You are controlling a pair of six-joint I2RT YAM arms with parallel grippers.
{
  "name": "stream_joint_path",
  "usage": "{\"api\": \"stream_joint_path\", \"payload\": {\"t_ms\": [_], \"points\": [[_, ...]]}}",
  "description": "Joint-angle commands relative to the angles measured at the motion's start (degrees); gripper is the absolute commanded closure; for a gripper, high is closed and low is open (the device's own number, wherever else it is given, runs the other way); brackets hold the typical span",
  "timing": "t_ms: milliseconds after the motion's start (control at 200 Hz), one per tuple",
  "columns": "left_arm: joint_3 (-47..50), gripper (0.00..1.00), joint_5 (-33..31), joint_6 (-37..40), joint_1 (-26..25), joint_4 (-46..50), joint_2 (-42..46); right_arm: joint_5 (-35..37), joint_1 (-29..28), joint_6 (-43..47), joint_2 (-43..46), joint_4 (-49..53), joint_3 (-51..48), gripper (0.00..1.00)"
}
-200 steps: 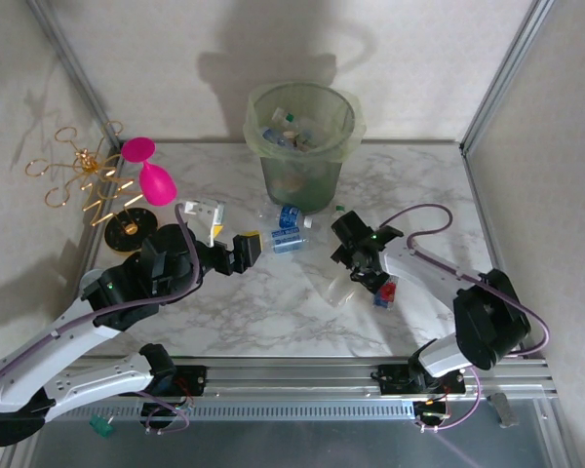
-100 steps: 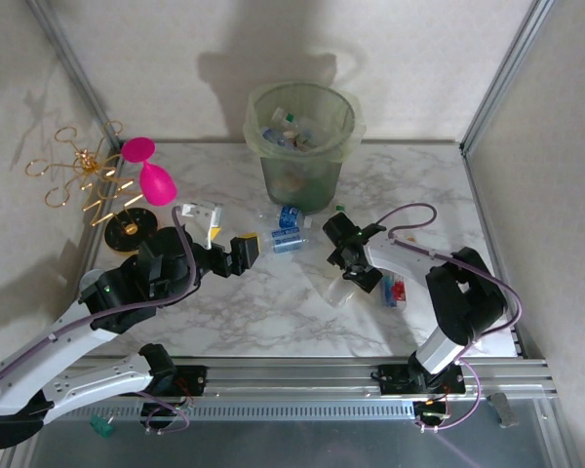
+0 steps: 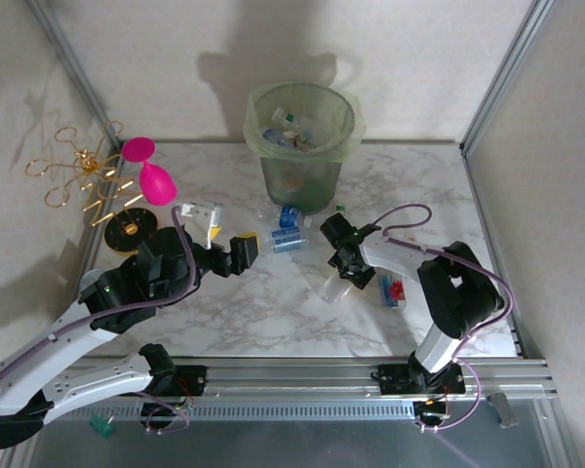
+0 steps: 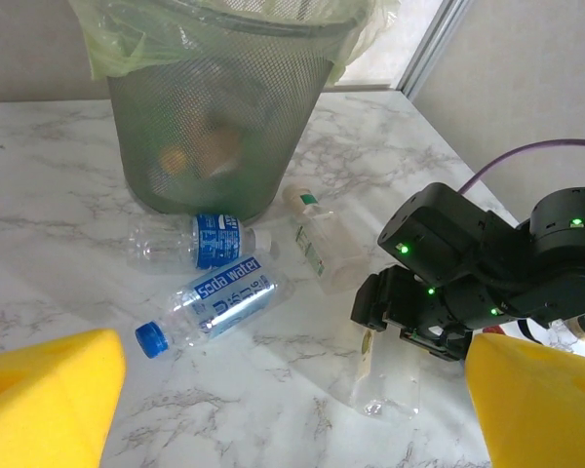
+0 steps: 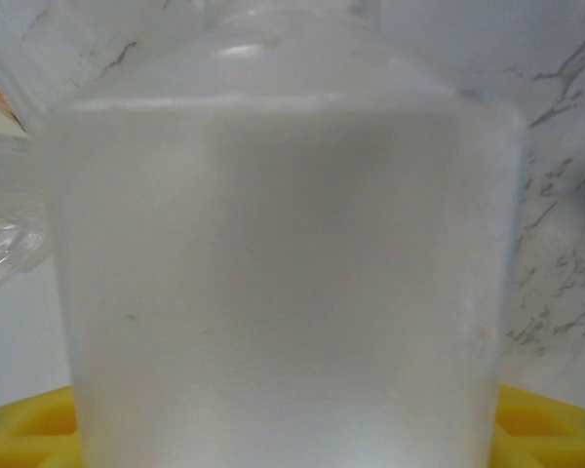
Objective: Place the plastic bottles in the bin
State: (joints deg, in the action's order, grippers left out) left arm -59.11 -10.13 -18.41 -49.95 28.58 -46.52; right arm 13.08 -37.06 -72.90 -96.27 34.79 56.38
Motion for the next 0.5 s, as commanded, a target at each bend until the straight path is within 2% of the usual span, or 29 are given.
{"api": "stream_joint_path", "payload": {"t_ms": [0, 295, 401, 496], "points": [[-0.5, 0.11, -0.8, 0.1, 0.0, 0.3, 0.3, 1.7, -0.3, -1.2, 3.3, 2.5, 0.2, 0.41], [-2.8, 0.11, -1.1, -0.3, 0.0, 1.7, 0.9, 3.3, -0.3, -0.7, 11.2, 7.8, 3.0, 0.46], [-3.6, 0.11, -1.6, -0.5, 0.0, 2.0, 1.5, 5.9, -0.3, 2.3, 14.8, 9.2, 6.1, 0.46], [-4.5, 0.1, -1.8, -1.0, 0.0, 1.9, 1.6, 6.6, -0.3, 8.8, 18.2, 6.5, 8.7, 0.48]]}}
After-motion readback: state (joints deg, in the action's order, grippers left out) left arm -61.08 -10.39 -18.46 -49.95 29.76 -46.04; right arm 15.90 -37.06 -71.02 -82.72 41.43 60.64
